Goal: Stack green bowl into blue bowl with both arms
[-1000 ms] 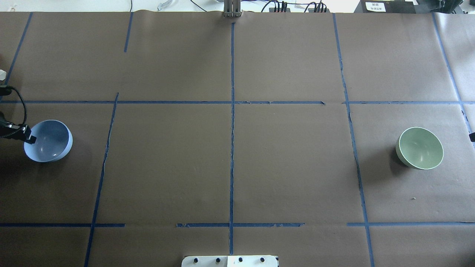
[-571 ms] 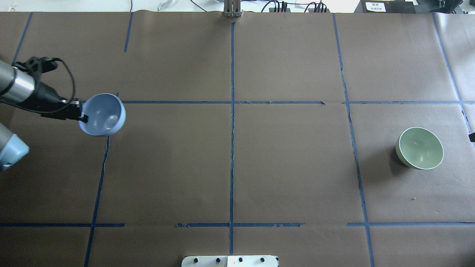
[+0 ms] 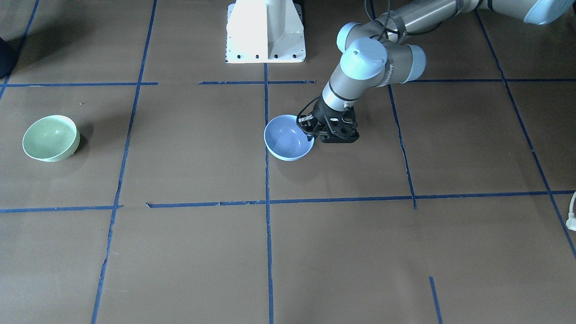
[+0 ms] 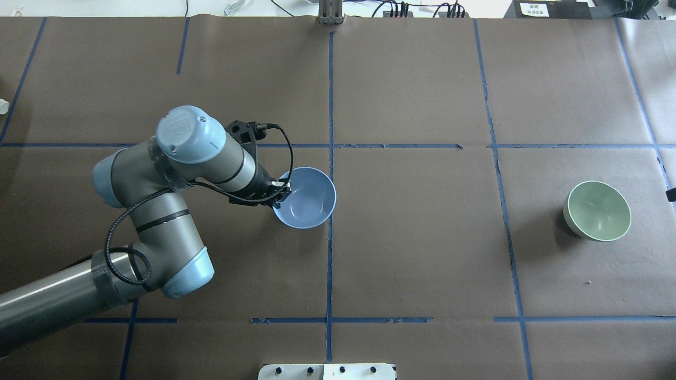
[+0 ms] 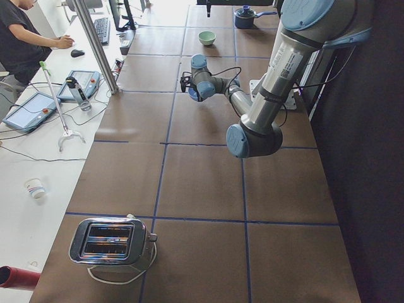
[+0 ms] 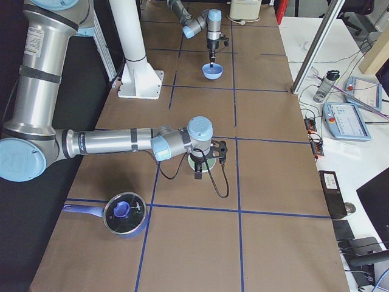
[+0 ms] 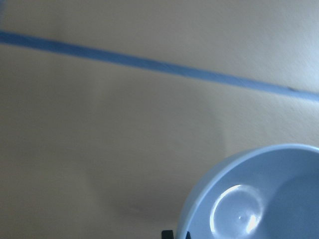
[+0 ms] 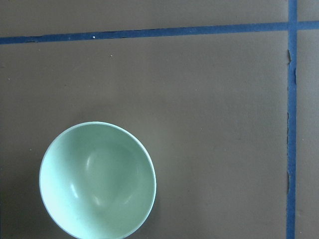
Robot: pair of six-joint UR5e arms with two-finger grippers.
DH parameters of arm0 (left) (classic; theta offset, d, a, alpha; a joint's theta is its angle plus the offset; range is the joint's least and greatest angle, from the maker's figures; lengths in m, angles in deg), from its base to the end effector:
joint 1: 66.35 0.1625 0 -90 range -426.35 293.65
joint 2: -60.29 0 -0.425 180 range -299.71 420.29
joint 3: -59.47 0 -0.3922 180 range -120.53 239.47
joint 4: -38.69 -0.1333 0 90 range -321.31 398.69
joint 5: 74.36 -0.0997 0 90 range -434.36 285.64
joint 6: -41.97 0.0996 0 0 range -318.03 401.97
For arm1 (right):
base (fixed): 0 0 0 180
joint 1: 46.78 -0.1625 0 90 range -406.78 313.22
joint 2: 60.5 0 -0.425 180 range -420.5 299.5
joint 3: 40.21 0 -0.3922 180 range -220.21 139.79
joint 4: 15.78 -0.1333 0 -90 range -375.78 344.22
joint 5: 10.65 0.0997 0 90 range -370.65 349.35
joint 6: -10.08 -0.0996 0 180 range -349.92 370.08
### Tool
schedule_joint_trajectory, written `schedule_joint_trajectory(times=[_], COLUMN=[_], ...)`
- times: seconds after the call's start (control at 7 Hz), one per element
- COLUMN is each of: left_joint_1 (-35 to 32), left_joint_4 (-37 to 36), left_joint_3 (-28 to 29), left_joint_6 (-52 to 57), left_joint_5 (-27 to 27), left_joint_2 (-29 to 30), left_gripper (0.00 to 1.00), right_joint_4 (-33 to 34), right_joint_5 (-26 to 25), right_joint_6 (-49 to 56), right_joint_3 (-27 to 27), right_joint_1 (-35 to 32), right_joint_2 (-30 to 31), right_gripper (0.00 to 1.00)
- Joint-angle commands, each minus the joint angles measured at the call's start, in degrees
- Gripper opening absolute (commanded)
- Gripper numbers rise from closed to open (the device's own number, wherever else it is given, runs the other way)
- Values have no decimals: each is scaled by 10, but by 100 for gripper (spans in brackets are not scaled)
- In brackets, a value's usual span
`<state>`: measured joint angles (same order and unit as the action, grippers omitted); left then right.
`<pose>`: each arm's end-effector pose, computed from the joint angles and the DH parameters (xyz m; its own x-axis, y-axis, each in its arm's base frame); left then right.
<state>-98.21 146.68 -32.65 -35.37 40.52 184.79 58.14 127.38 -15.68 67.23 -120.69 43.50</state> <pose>0.5352 -0.4402 0.2499 0.5210 -0.0897 -0.8488 0.0752 0.9954 -0.0591 -0.0553 -0.4055 0.5808 0.6302 0.0117 0.7763 -0.0141 0.9999 -0.0036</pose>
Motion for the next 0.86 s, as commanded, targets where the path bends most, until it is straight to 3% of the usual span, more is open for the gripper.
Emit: schedule_joint_trajectory(times=[0.0, 0.43, 0.71], left_joint_1=[16, 29, 29], left_joint_4=[-17, -15, -15], left_joint_3=[25, 33, 33], left_joint_6=[2, 3, 3], left_joint_5=[-14, -32, -32], left_joint_2=[35, 44, 45], left_gripper=[0, 0, 7], right_joint_4=[1, 0, 1], right_joint_5=[1, 1, 1], right_joint_6=[0, 0, 0], right_joint_3=[0, 0, 0], right_joint_1=[0, 1, 1], right_joint_2=[1, 1, 1], right_gripper=[100, 100, 100])
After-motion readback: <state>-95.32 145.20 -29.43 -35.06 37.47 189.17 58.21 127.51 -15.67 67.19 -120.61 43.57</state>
